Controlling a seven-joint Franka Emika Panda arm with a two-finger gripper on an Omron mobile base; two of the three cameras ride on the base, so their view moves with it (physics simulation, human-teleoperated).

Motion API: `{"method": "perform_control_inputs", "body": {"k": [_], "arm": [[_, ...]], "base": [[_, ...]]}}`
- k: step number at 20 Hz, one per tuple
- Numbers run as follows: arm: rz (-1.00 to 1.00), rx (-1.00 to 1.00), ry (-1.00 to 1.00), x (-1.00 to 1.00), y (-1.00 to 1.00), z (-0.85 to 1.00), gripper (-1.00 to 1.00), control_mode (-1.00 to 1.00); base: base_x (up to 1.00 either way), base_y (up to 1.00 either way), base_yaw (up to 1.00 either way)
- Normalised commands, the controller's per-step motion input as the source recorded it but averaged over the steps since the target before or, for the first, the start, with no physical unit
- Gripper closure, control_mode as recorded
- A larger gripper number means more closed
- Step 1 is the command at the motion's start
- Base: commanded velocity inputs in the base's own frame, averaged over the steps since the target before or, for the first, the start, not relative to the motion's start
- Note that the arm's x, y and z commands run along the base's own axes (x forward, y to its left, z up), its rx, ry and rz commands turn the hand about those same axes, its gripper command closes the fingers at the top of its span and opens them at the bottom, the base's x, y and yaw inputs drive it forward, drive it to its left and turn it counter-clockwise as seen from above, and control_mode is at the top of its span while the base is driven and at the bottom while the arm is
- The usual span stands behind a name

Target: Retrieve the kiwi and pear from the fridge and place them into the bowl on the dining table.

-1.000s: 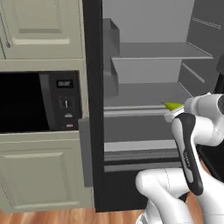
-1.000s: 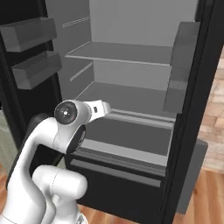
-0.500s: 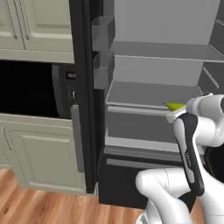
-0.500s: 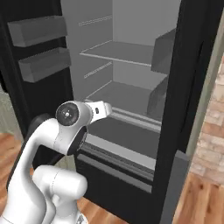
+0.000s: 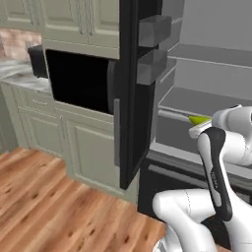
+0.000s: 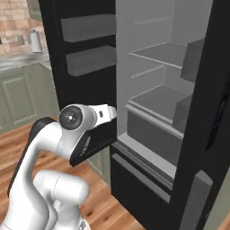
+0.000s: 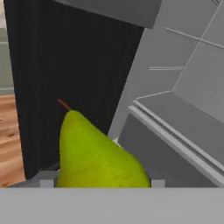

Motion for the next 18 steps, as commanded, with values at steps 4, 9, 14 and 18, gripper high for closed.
{"method": "perform_control_inputs", "body": {"k": [4, 9, 14, 18], "arm": [[0.00, 0.00, 0.00, 0.00, 0.00, 0.00, 1.00, 1.00], [0.00, 0.00, 0.00, 0.00, 0.00, 0.00, 1.00, 1.00], [0.00, 0.00, 0.00, 0.00, 0.00, 0.00, 1.00, 1.00], [0.00, 0.00, 0.00, 0.00, 0.00, 0.00, 1.00, 1.00]], "base": [[-0.65, 0.00, 0.58], [-0.81, 0.00, 0.63], [-0.88, 0.00, 0.68], [-0.71, 0.00, 0.78]]}}
